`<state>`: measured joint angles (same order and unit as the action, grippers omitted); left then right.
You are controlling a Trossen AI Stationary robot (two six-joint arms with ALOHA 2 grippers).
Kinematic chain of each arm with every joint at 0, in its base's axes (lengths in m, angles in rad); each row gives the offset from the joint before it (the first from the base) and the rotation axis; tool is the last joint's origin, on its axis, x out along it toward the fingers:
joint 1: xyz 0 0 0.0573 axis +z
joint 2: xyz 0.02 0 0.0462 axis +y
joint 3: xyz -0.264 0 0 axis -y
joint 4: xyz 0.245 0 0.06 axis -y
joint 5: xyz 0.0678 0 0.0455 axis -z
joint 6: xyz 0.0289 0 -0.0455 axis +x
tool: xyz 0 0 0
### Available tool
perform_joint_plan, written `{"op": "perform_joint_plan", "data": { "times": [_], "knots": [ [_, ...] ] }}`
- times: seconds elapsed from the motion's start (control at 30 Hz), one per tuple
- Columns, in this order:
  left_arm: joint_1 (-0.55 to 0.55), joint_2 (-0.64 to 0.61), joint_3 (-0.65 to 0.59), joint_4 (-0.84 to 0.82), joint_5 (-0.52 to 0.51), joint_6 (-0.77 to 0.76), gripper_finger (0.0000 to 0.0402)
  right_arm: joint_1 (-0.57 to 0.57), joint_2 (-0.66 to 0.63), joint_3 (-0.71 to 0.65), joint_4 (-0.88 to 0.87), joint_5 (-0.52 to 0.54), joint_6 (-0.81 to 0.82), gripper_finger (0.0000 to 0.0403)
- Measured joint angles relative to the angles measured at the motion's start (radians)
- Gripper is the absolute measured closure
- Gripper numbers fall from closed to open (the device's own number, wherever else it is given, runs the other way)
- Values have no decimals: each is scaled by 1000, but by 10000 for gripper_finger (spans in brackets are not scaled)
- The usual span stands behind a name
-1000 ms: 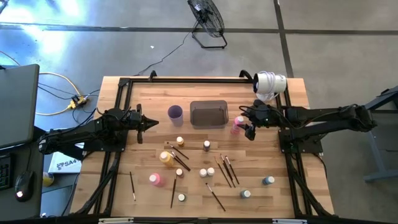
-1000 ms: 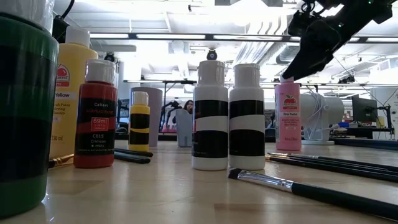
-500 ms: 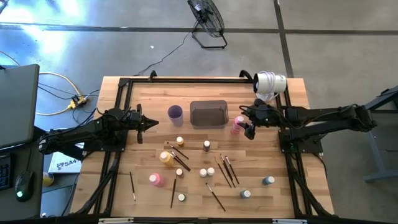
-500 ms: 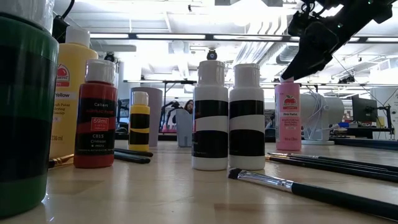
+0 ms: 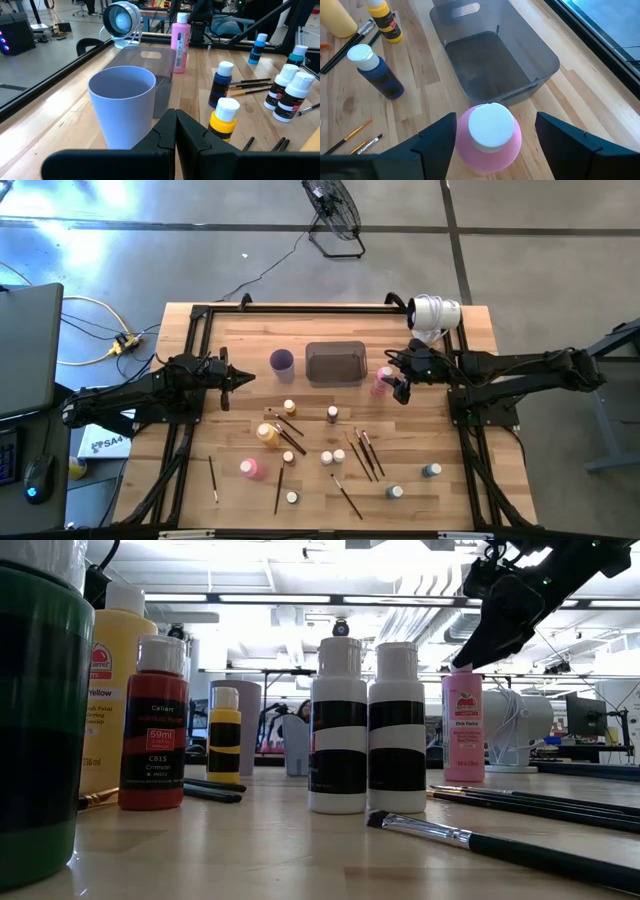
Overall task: Pick & Place Paint Supplies
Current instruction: Put the big pink paint bottle into the gray bin
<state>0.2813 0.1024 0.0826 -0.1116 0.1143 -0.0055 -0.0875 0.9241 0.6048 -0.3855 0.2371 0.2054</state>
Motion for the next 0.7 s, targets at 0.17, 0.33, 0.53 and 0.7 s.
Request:
{"op": "perform_joint_plan", "data": {
  "times": [0.17,0.33,0.53,0.7],
  "knots": [
    [0,0,0,0,0,0,402,0,0,0,-1,-3,0,171],
    [0,0,0,0,0,0,402,0,0,0,-1,-4,0,213],
    [0,0,0,-4,0,0,402,0,0,0,-1,-6,0,253],
    [0,0,0,-4,0,0,402,0,0,0,-1,-5,0,277]
  ]
}}
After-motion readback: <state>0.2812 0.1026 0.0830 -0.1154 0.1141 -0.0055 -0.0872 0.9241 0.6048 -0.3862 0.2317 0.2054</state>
